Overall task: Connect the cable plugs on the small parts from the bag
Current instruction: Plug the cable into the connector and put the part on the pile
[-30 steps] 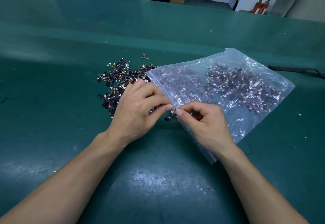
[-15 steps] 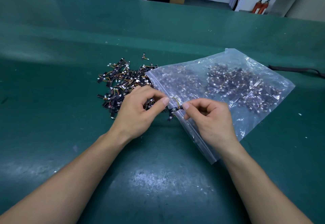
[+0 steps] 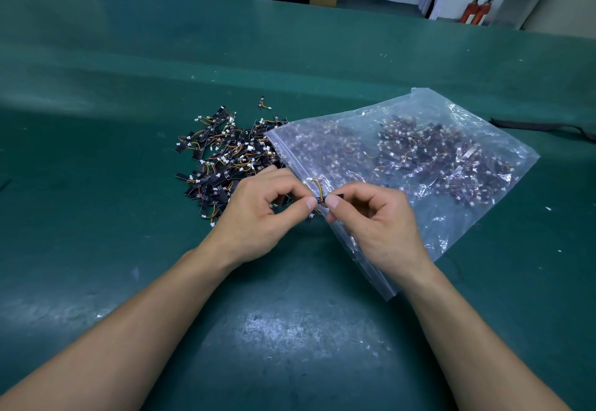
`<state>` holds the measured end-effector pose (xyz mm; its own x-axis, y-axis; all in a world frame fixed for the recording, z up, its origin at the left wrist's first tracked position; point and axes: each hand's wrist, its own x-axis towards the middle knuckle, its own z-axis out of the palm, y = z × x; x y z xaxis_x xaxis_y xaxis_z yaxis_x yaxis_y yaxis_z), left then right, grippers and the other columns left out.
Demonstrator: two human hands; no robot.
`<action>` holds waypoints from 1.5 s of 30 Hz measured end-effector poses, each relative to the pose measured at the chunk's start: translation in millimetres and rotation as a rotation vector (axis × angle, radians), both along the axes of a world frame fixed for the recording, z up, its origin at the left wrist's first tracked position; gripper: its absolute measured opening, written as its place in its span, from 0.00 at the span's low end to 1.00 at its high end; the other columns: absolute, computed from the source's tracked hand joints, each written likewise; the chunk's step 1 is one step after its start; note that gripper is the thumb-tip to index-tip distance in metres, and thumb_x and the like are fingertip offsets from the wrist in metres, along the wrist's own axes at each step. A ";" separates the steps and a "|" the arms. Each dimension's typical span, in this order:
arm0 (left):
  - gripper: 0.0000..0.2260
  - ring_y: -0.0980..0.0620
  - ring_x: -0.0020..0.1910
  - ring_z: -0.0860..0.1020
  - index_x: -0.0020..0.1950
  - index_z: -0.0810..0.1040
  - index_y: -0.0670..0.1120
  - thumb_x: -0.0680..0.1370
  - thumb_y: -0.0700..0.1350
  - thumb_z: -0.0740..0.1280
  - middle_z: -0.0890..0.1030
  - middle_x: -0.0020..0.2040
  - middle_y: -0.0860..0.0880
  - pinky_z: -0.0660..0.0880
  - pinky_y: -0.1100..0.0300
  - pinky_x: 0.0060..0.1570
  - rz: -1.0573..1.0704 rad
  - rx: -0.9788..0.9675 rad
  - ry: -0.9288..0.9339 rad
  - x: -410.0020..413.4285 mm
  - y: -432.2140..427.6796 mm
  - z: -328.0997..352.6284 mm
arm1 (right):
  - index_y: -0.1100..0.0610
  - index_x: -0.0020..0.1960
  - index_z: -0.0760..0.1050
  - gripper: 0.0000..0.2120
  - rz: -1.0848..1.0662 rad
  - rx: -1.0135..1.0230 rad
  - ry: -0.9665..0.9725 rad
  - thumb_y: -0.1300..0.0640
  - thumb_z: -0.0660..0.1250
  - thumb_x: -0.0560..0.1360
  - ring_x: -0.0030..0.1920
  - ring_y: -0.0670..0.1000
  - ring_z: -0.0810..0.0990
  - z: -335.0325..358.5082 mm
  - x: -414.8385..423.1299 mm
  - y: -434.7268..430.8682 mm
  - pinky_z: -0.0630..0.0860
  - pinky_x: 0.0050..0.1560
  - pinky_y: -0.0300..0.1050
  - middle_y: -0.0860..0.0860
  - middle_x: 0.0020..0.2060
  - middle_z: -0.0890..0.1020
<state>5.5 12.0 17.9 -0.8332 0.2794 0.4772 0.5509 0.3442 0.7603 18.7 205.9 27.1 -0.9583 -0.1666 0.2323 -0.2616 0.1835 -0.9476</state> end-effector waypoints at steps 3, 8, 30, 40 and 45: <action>0.06 0.49 0.43 0.77 0.42 0.81 0.49 0.76 0.49 0.68 0.81 0.40 0.53 0.73 0.48 0.49 -0.002 0.006 -0.013 0.6 -0.5 0.7 | 0.57 0.39 0.83 0.09 -0.008 -0.004 0.013 0.64 0.71 0.78 0.27 0.40 0.70 0.3 0.2 1.0 0.65 0.32 0.28 0.43 0.28 0.80; 0.05 0.46 0.42 0.77 0.41 0.82 0.45 0.76 0.43 0.71 0.81 0.39 0.50 0.73 0.47 0.46 0.023 0.013 0.021 -0.5 -0.1 0.2 | 0.53 0.39 0.83 0.09 -0.012 -0.016 0.015 0.60 0.71 0.78 0.26 0.41 0.68 1.1 0.8 -0.6 0.64 0.30 0.31 0.41 0.28 0.80; 0.06 0.45 0.41 0.76 0.40 0.81 0.47 0.77 0.44 0.69 0.81 0.38 0.49 0.73 0.51 0.44 0.054 0.027 -0.010 0.8 0.1 1.4 | 0.49 0.40 0.83 0.07 -0.065 0.101 0.059 0.53 0.72 0.77 0.30 0.50 0.76 -0.8 2.6 -1.5 0.72 0.33 0.43 0.44 0.33 0.84; 0.05 0.47 0.41 0.76 0.42 0.82 0.47 0.78 0.45 0.69 0.81 0.39 0.50 0.71 0.58 0.43 0.058 0.038 -0.048 0.1 -0.2 0.4 | 0.52 0.41 0.83 0.08 -0.054 0.113 0.059 0.54 0.69 0.77 0.29 0.44 0.72 -2.9 1.3 -1.3 0.68 0.33 0.34 0.44 0.31 0.83; 0.10 0.48 0.41 0.75 0.45 0.83 0.44 0.77 0.50 0.66 0.80 0.40 0.50 0.69 0.60 0.42 0.032 0.054 -0.058 0.7 -0.7 0.7 | 0.54 0.40 0.83 0.08 -0.042 0.045 0.047 0.57 0.69 0.78 0.26 0.40 0.69 -1.3 1.9 -0.6 0.64 0.31 0.30 0.44 0.30 0.82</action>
<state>6.3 11.3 18.6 -0.8678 0.2271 0.4419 0.4951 0.3186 0.8084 20.6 205.3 25.8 -0.9528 -0.1374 0.2708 -0.2971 0.2374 -0.9249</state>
